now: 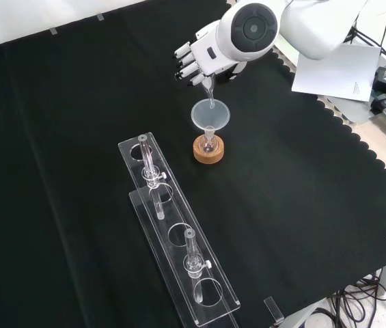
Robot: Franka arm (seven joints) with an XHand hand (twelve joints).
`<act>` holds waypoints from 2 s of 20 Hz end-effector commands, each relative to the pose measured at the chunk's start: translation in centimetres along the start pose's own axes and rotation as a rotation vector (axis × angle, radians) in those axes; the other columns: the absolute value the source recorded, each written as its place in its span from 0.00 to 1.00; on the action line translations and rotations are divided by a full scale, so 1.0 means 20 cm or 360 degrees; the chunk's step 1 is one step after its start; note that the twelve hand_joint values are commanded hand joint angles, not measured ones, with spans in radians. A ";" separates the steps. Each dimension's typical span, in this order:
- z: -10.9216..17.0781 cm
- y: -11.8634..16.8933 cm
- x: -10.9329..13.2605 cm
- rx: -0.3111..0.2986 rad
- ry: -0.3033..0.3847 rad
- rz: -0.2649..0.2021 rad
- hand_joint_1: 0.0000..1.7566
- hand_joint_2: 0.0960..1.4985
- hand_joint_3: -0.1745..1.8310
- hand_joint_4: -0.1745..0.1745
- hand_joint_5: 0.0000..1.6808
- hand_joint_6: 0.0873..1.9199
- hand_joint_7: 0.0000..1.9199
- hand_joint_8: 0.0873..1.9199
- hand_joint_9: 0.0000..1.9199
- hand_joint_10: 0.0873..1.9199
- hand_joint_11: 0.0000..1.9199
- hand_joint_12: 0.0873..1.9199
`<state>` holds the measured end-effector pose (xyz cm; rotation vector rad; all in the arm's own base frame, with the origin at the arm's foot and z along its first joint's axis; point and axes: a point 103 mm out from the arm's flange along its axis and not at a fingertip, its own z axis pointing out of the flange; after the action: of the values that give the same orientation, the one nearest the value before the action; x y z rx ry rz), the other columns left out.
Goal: Pour all the NaCl from the weighing funnel into the round-bottom flask.
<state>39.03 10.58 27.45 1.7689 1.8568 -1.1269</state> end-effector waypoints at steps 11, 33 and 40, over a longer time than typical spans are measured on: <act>-0.02 -0.02 0.01 -0.0002 -0.0152 0.0003 0.63 0.42 0.40 1.00 0.73 0.36 0.29 0.32 0.48 0.15 0.40 0.54; -0.05 -0.01 0.01 0.0048 -0.0293 0.0041 0.63 0.42 0.40 1.00 0.73 0.36 0.29 0.32 0.48 0.15 0.41 0.53; -0.05 0.00 0.00 0.0072 -0.0383 0.0050 0.63 0.42 0.40 1.00 0.73 0.36 0.29 0.32 0.48 0.14 0.41 0.53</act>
<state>39.23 11.37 28.00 1.6265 1.6924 -1.2872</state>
